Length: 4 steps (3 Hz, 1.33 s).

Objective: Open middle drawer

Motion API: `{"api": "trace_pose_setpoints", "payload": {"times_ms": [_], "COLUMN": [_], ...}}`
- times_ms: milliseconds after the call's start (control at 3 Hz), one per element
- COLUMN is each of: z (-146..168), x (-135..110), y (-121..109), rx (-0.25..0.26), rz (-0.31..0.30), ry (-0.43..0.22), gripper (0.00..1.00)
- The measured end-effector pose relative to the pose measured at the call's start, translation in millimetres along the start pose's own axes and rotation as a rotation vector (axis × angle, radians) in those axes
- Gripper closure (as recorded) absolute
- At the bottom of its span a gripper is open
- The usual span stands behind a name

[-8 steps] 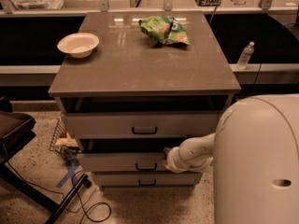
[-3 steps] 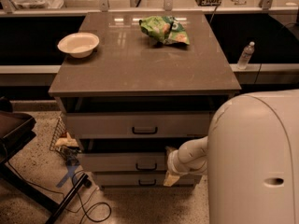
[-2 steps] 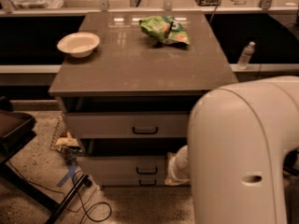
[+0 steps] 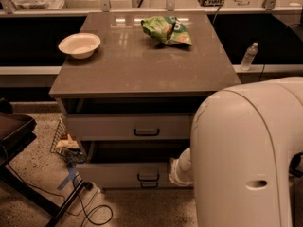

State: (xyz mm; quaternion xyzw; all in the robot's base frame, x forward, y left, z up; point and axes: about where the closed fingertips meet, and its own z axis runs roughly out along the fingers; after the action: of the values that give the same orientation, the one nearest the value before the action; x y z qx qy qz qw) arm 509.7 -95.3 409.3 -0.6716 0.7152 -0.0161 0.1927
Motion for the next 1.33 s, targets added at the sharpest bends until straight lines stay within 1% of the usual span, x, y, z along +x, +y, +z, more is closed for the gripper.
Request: {"api": "trace_pose_setpoints", "payload": {"times_ms": [1000, 1333], "z": [-1.6, -1.6], "x": [-0.4, -0.4], "y": [-0.4, -0.3], "rx": [0.0, 0.0], "rz": [0.0, 0.0], "ry": [0.0, 0.0], "gripper": [1.0, 0.98]}}
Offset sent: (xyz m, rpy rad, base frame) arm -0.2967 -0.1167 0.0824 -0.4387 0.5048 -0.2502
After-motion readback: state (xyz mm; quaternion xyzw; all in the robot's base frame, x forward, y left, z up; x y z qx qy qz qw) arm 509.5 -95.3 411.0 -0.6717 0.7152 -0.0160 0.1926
